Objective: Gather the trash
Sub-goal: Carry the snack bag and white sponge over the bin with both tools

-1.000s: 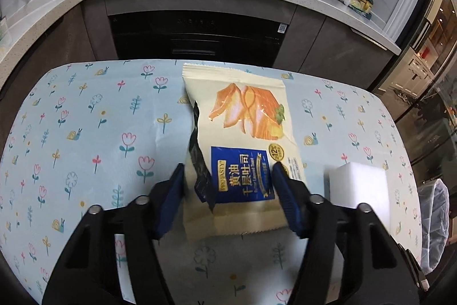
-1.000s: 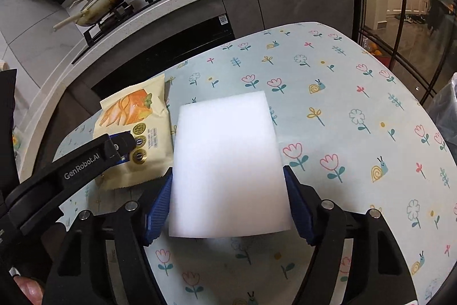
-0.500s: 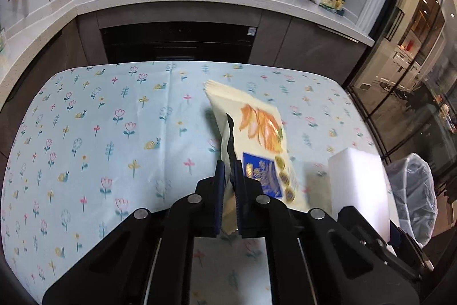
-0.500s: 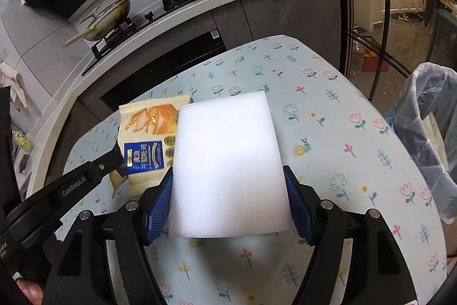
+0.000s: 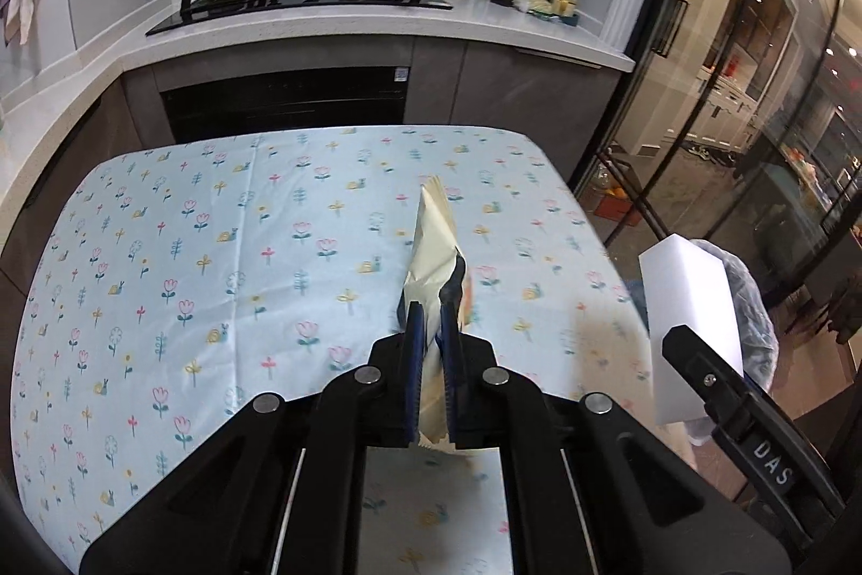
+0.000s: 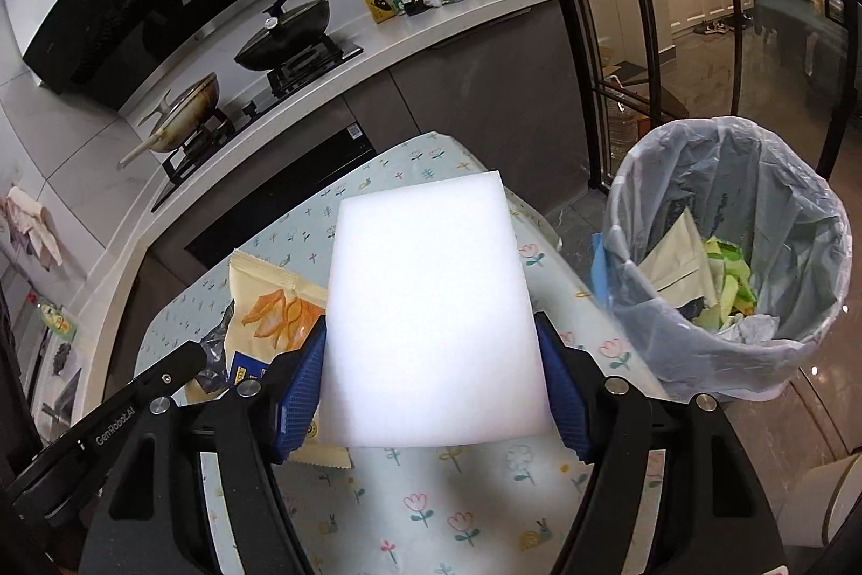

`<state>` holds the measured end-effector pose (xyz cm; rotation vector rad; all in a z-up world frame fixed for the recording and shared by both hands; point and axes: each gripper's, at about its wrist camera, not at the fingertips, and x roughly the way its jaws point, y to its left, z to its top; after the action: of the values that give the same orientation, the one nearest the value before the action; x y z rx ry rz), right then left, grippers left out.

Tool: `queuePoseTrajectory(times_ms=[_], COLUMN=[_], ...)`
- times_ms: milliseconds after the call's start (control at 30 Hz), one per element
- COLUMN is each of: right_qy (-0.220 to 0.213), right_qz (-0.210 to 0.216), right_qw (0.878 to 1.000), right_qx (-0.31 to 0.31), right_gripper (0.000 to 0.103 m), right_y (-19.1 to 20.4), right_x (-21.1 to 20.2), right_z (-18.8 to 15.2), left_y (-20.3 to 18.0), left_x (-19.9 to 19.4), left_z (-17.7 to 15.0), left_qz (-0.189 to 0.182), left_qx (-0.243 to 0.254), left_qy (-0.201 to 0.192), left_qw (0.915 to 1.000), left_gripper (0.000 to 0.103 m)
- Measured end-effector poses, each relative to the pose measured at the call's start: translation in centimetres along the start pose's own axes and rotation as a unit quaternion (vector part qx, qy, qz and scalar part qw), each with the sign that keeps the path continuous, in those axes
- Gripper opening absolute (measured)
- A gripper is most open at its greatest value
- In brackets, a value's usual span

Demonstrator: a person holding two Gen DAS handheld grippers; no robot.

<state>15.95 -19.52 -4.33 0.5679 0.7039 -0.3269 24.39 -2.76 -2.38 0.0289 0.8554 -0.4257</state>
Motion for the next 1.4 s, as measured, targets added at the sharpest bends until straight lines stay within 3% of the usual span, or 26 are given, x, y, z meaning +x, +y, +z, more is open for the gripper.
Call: queuePoseTrajectory(times_ms=[333,867,1367,1400], right_qy=[-0.029,-0.057,-0.051,-0.049], right_qz=[-0.012,-0.051,-0.081,-0.082], right_qw=[0.999,0.992,0.987,0.987], right_qx=[0.028,0.098,0.13,0.129], right_gripper=[0.069,0.069,0.069,0.069], right_y=[-6.7,-17.7,-23.3,-23.4], right_x=[-4.3,-7.6,-6.9,-6.7], right_z=[0.3,1.1,1.6,1.6], left_y=[-7.9,-19.7,-27.3,-27.5], left_x=[-2.6,-2.3,2.1,2.6], left_z=[-0.9,-0.4,1.1,1.2], left_qz=[-0.032,-0.092,-0.115,-0.112], left_qx=[0.054,0.117,0.156,0.157], left_qy=[-0.016,-0.022,-0.004,-0.002], left_qw=[0.9979,0.9886,0.981,0.9812], left_gripper=[0.006,0.006,0.009,0.015])
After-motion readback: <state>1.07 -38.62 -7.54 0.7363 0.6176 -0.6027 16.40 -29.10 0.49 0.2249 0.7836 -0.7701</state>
